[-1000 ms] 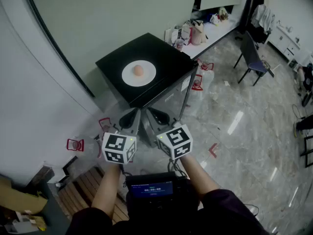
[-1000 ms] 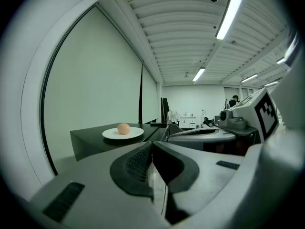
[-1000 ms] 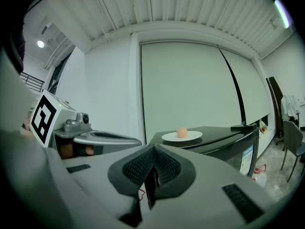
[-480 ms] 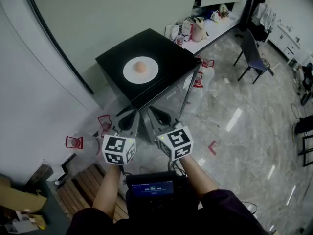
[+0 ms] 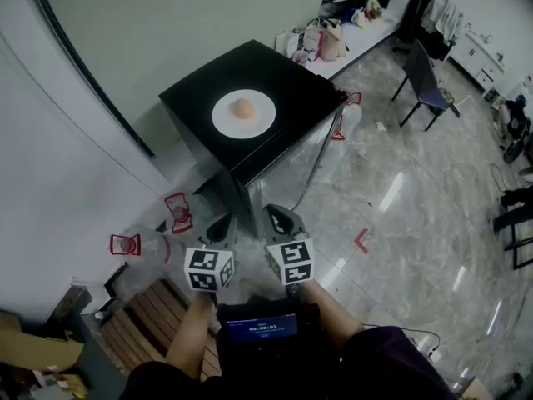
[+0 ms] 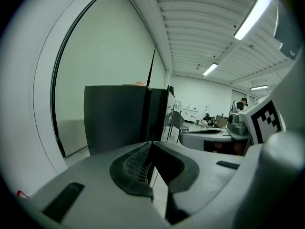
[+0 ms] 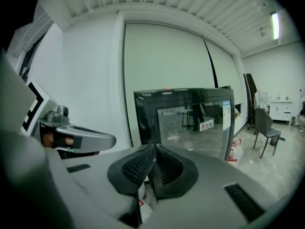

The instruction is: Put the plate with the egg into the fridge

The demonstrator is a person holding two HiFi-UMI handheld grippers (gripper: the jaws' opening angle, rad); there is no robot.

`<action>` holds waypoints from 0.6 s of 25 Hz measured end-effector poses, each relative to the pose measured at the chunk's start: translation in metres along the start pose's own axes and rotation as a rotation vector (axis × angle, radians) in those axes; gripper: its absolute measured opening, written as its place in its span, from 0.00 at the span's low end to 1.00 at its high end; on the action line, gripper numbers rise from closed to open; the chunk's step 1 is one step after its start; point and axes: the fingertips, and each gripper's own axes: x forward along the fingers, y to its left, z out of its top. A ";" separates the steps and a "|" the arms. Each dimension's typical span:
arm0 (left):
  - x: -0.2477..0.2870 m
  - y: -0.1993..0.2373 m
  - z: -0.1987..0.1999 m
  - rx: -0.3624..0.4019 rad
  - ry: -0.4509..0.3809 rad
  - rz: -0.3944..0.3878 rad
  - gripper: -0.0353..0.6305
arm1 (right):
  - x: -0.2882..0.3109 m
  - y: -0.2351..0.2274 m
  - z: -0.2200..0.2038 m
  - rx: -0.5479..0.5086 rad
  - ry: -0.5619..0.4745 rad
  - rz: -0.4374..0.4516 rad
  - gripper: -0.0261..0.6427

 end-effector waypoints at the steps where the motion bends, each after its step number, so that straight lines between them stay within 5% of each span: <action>1: 0.001 0.002 -0.008 -0.005 0.007 -0.008 0.07 | 0.003 0.001 -0.012 0.007 0.017 -0.021 0.05; 7: 0.017 0.008 -0.040 -0.015 0.052 -0.078 0.07 | 0.024 0.018 -0.063 -0.002 0.109 -0.090 0.05; 15: 0.038 0.019 -0.052 0.007 0.069 -0.194 0.07 | 0.051 0.017 -0.081 0.022 0.158 -0.234 0.13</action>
